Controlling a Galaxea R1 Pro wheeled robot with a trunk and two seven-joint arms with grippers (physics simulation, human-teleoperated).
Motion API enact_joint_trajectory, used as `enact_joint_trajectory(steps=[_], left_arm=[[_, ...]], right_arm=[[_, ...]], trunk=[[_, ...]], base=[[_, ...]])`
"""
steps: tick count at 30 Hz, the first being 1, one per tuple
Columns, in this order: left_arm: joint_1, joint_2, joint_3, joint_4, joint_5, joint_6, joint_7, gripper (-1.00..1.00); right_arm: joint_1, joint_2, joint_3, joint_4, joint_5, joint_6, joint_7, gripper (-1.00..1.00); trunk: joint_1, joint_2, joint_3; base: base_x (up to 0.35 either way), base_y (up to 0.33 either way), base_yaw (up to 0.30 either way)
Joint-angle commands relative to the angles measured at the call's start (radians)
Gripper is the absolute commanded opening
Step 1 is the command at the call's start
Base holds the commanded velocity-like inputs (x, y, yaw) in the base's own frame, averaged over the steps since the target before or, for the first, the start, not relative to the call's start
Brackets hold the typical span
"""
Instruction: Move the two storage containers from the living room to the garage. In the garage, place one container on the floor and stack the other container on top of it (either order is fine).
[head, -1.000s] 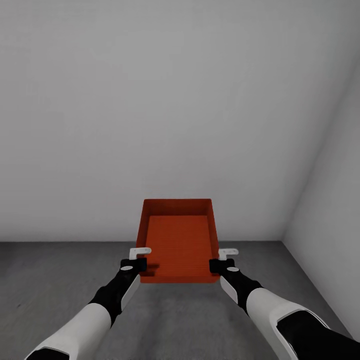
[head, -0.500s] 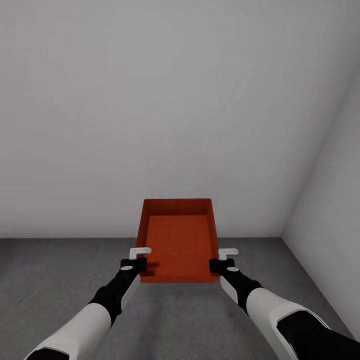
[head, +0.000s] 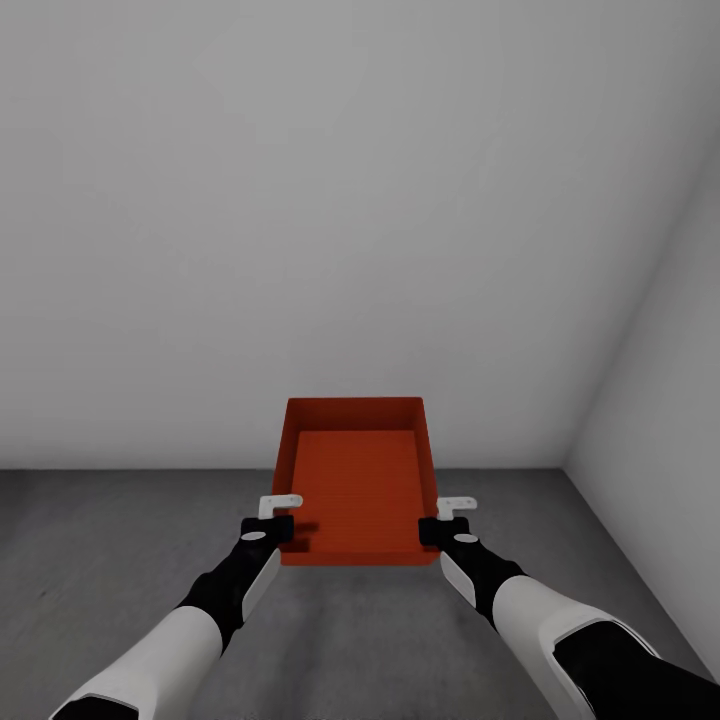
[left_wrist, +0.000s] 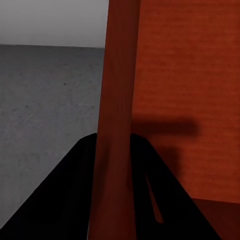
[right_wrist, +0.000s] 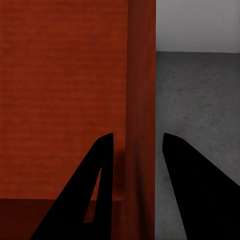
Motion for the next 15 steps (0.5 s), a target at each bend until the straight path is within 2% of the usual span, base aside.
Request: enact_joint_trajectory(steps=[1,15], left_arm=[[-0.001,0.002,0.015,-0.006,-0.021,0.008,0.064,-1.00],[-0.001,0.002,0.015,-0.007,-0.022,0.008,0.064,-1.00]], right_arm=[[-0.001,-0.013,-0.018,0.018,-0.014,-0.004,-0.008,-1.00],[-0.001,-0.013,-0.018,0.018,-0.014,-0.004,-0.008,-1.00]], trunk=[[0.001,-0.002,-0.004],[0.001,-0.002,-0.026]], base=[[0.000,0.000,0.000],[0.000,0.000,0.000]])
